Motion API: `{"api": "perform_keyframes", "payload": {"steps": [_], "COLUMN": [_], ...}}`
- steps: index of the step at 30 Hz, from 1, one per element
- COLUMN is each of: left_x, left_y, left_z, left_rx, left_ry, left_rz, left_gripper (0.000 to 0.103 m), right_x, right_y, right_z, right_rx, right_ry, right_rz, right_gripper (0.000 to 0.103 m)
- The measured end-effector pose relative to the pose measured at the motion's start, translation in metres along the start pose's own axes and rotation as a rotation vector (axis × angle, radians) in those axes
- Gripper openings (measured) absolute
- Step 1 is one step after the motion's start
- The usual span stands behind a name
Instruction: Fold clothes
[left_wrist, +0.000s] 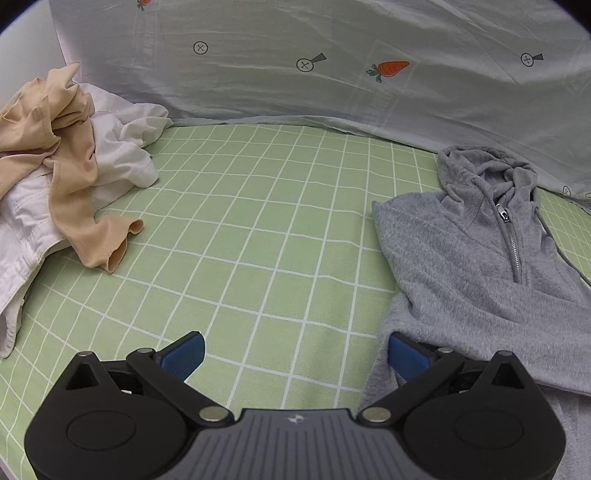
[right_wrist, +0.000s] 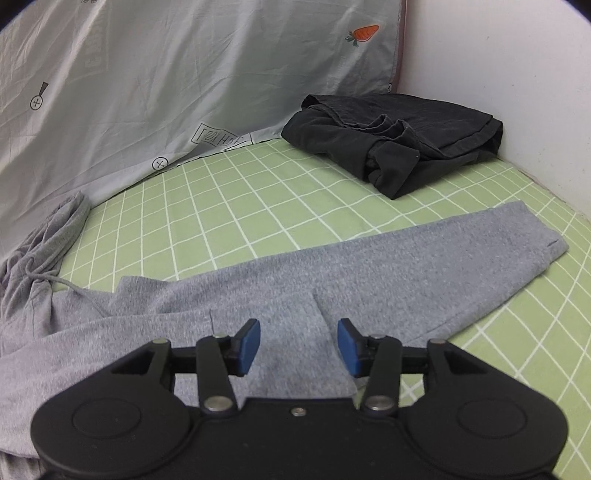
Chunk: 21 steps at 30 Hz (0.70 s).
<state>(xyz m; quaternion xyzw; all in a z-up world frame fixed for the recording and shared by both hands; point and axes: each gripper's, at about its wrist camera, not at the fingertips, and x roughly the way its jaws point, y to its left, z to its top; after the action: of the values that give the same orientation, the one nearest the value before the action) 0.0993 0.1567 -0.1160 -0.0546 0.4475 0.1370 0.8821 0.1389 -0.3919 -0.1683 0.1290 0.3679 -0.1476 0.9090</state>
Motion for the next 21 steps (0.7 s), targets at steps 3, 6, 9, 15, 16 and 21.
{"api": "perform_keyframes", "payload": {"steps": [3,6,9,15,16,21], "left_x": [-0.002,-0.001,0.004,0.033,0.041,0.079], "left_y": [0.004,0.017,0.033,0.009,-0.003,-0.054], "left_z": [0.007,0.016,0.021,0.033,0.035,0.046], "left_rx": [0.029,0.015,-0.080,-0.113,-0.092,0.043], "left_ry": [-0.021,-0.025,-0.014,0.031,0.039,0.049], "left_rz": [0.000,0.022,0.023,-0.061,-0.078,-0.017], "left_gripper": [0.103,0.103,0.103,0.103,0.103,0.103], "right_x": [0.008,0.016,0.022,0.027,0.027,0.027], "right_y": [0.004,0.006,0.006,0.006,0.007,0.010], "right_z": [0.005,0.009,0.008,0.006,0.005,0.009], "right_rx": [-0.020,-0.016,-0.010,0.001,-0.002,-0.018], "right_ry": [0.013,0.032,0.043,0.053,0.051,0.047], "right_rz": [0.026,0.025,0.006,0.008,0.015,0.016], "right_gripper": [0.058,0.059,0.060,0.064,0.062,0.014]}}
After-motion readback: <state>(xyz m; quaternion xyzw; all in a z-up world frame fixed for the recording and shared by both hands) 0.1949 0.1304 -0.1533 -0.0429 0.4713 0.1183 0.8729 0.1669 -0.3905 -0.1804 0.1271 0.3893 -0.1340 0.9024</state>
